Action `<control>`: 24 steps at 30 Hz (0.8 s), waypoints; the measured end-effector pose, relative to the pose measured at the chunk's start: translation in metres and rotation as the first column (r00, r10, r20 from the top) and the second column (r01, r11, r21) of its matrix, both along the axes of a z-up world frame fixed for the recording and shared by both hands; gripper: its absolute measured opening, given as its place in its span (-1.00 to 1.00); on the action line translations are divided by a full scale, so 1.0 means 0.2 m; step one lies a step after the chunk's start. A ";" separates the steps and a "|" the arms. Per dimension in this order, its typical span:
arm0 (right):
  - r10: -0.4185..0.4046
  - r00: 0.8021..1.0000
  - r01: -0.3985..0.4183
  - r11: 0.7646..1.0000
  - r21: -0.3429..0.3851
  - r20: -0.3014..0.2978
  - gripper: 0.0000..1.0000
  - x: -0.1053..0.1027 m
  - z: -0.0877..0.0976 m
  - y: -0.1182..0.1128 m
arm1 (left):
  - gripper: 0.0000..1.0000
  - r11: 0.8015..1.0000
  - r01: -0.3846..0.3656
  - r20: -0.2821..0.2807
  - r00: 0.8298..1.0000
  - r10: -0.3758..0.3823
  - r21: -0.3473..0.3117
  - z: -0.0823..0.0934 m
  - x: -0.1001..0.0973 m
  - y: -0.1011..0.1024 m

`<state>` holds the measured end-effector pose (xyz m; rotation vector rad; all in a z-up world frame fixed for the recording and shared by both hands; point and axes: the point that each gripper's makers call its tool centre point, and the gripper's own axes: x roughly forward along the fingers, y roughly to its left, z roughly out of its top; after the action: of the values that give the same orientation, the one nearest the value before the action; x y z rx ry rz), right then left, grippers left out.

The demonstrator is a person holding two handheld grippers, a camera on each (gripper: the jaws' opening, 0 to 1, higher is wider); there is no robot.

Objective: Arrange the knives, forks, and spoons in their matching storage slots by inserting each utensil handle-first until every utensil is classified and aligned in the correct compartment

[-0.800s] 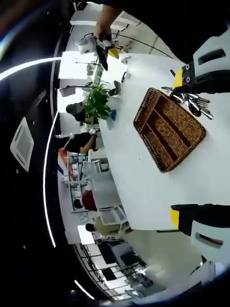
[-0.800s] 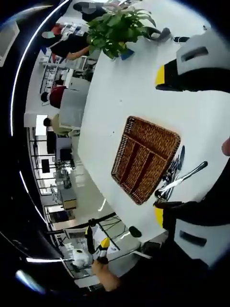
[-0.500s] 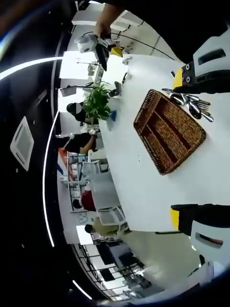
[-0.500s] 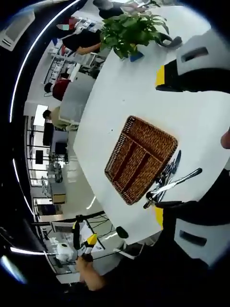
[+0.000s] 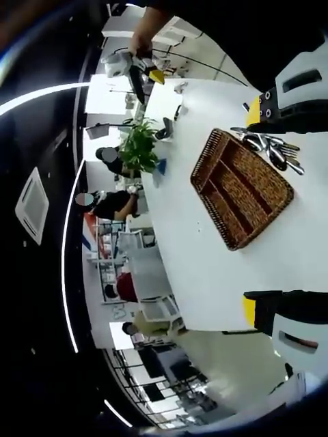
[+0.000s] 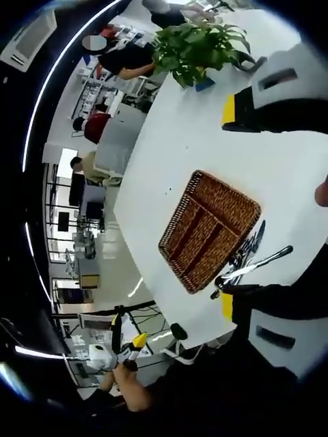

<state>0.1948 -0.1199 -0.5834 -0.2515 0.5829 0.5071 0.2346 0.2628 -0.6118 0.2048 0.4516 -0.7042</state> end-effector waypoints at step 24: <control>0.076 0.996 -0.081 0.993 -0.088 -0.056 0.92 -0.01 -0.12 0.07 | 1.00 1.000 0.023 -0.001 1.000 -0.023 -0.013 -0.03 0.02 -0.07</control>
<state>0.1935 -0.1065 -0.6076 -0.3486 0.6494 0.5657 0.2381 0.2485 -0.6186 0.1973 0.4457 -0.7293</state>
